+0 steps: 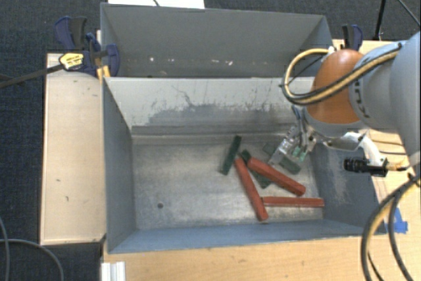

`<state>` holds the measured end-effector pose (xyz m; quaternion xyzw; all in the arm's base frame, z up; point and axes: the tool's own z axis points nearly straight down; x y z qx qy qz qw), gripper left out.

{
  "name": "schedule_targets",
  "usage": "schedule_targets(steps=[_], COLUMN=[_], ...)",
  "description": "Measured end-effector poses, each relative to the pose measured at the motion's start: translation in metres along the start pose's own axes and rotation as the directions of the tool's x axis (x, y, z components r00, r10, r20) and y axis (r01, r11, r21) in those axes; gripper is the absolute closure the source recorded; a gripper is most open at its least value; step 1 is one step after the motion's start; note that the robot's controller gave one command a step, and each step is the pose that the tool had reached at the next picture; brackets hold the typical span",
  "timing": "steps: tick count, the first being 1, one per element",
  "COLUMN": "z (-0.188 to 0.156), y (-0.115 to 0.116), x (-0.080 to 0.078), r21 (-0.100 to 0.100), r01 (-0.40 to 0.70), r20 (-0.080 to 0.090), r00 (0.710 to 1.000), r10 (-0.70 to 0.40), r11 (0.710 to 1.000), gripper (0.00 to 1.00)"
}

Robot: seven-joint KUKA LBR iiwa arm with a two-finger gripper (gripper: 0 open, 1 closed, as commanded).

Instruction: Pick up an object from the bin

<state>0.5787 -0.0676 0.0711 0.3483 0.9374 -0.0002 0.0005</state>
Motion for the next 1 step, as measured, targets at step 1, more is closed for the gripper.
schedule_targets(steps=[1], z=[-0.0796], y=[0.0015], x=[-0.0023], r21=[-0.006], r01=[0.012], r20=[0.007], r00=[1.000], r10=[-0.012], r11=[1.000], gripper=[1.00])
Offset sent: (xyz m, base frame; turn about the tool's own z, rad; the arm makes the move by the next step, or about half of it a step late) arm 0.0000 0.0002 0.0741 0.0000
